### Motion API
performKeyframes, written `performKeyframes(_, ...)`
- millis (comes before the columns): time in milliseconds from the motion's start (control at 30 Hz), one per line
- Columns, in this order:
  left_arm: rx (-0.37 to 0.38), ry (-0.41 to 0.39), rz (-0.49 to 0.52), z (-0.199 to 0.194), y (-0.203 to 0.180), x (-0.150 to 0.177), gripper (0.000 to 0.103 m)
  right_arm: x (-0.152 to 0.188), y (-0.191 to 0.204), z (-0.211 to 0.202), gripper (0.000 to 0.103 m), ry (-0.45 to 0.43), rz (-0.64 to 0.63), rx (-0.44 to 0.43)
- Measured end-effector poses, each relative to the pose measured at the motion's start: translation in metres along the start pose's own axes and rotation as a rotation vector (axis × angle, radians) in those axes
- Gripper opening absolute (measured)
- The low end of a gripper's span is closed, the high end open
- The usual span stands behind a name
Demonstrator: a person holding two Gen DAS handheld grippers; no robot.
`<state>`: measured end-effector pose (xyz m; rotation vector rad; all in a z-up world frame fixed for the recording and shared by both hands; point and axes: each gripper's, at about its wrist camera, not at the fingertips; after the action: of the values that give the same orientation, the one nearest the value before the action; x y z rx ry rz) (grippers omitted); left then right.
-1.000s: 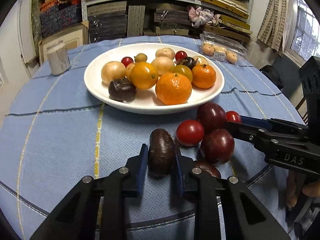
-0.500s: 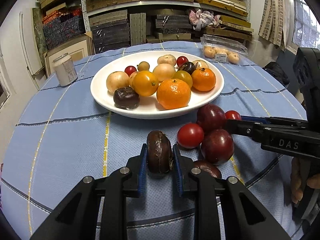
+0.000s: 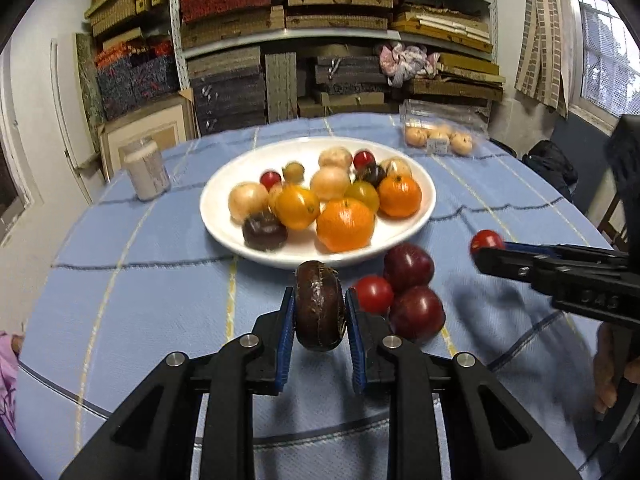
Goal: Organize fruits
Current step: 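Grasp the dark brown tomato with the left tool while the right tool grasps a red tomato, then lower both tomatoes onto the white plate and open both tools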
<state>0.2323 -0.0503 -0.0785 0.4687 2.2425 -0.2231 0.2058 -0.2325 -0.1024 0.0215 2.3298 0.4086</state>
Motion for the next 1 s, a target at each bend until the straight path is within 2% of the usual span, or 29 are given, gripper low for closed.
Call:
performKeyframes(133,-0.019,-0.018,0.012,0.001,0.004,-0.021,0.025,-0.018,0.005,-0.011,0.03,-0.049,-0.007,-0.004)
performKeyframes(300,-0.05,-0.035,0.038,0.016,0.014,-0.054,0.025,-0.057,0.009,-0.005,0.03,-0.086,-0.024,0.016)
performKeyframes(500,-0.047,-0.018,0.011,0.054,0.03,-0.083,0.024,-0.105,0.02,0.039,0.03,-0.093,-0.054,0.049)
performKeyframes(767,-0.042,0.008,-0.016,0.093,0.039,-0.092,0.026,-0.118,0.037,0.097,0.03,-0.065,-0.141,0.129)
performKeyframes(833,-0.05,0.017,-0.02,0.097,0.041,-0.091,0.044,-0.116,0.036,0.106,0.032,-0.051,-0.145,0.141)
performKeyframes(867,-0.056,0.02,-0.024,0.099,0.042,-0.09,0.047,-0.116,0.034,0.108,0.032,-0.048,-0.138,0.146)
performKeyframes(933,-0.054,0.025,-0.042,0.098,0.048,-0.088,0.067,-0.113,0.027,0.104,0.039,-0.046,-0.113,0.126)
performKeyframes(1000,-0.05,0.02,-0.076,0.092,0.056,-0.087,0.07,-0.11,0.022,0.094,0.043,-0.059,-0.095,0.119)
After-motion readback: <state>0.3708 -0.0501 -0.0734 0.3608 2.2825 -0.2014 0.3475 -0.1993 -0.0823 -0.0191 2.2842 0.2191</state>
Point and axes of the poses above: each gripper's, at about its wrist camera, not at the fingertips, and z roughly the way its jaws point, y to its left, x to its underside, and after that the axes turned 6 degrees about x, right-handed
